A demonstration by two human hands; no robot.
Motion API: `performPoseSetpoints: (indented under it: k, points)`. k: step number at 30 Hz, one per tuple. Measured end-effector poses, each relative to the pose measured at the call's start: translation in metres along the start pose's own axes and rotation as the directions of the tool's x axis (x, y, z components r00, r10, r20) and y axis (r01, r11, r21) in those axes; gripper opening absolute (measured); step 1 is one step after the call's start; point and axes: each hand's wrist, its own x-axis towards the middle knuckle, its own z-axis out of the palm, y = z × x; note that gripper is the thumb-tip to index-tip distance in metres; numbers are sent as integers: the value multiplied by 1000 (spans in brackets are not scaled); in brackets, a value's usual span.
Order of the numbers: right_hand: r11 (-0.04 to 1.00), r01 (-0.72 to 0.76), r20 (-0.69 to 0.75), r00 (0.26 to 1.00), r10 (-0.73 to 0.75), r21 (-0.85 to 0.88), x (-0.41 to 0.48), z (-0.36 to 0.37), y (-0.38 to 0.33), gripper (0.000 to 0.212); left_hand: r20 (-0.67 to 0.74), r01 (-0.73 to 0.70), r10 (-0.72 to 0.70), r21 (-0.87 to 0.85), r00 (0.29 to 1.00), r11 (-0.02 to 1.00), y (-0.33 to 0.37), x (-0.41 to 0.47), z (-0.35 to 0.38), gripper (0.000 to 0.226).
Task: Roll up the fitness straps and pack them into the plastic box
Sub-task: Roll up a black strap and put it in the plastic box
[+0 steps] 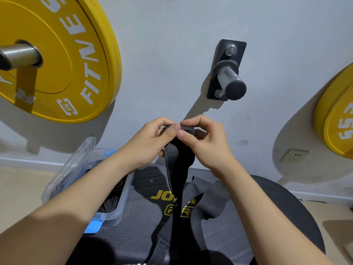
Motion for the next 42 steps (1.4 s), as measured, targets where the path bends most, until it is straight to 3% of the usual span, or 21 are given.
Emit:
performPoseSetpoints:
  k: [3, 7, 11, 13, 15, 18, 22, 25, 29, 31, 34, 38, 42]
  points:
    - [979, -125, 51, 992, 119, 161, 0, -1, 0, 26, -17, -18, 17, -53, 1000, 998, 2, 1, 0, 17]
    - [977, -212, 159, 966, 206, 19, -1, -1, 2, 46, -50, -35, 34, -13, 998, 999, -2, 0, -2, 20]
    - [990, -138, 157, 978, 136, 0, -2, -4, 3, 15, -49, -27, 30, 57, 998, 998, -3, -2, -3, 31]
    - [997, -80, 164, 983, 79, 1, -1, -5, 3, 17, -51, 22, -17, 101, 999, 995, -1, -2, 0, 38]
    - [998, -59, 171, 984, 56, 8, -2, -4, 3, 21, -34, 33, -25, 252, 999, 967, -2, -4, 0, 35]
    - [990, -133, 199, 973, 121, 49, -5, -4, 0, 25, -54, -23, 45, 362, 997, 932, -2, -6, -1, 24]
    - [939, -304, 319, 916, 242, 162, -6, -3, -5, 43, -38, -107, 123, 281, 992, 954, 1, -7, 1, 9]
    - [957, -259, 266, 939, 218, 132, -7, 2, -3, 40, -28, -135, 147, 264, 989, 955, 1, -9, 4, 17]
    - [982, -150, 189, 974, 127, 111, -8, 2, -3, 21, -5, 19, -19, 213, 1000, 977, 2, -11, 6, 43]
    - [984, -144, 194, 973, 122, 105, -8, 0, -2, 21, -10, 44, -43, 280, 999, 959, 3, -11, 6, 52]
    - [971, -183, 210, 966, 149, 155, -10, 2, -3, 22, -65, -7, 27, 297, 997, 955, 2, -10, 5, 29]
    - [973, -178, 175, 973, 152, 149, -9, 6, -4, 31, -79, -65, 82, 190, 993, 980, 1, -6, 7, 20]
    - [980, -118, 150, 984, 94, 163, -8, 9, -1, 19, -110, 40, -46, -58, 993, 997, 5, -3, 11, 36]
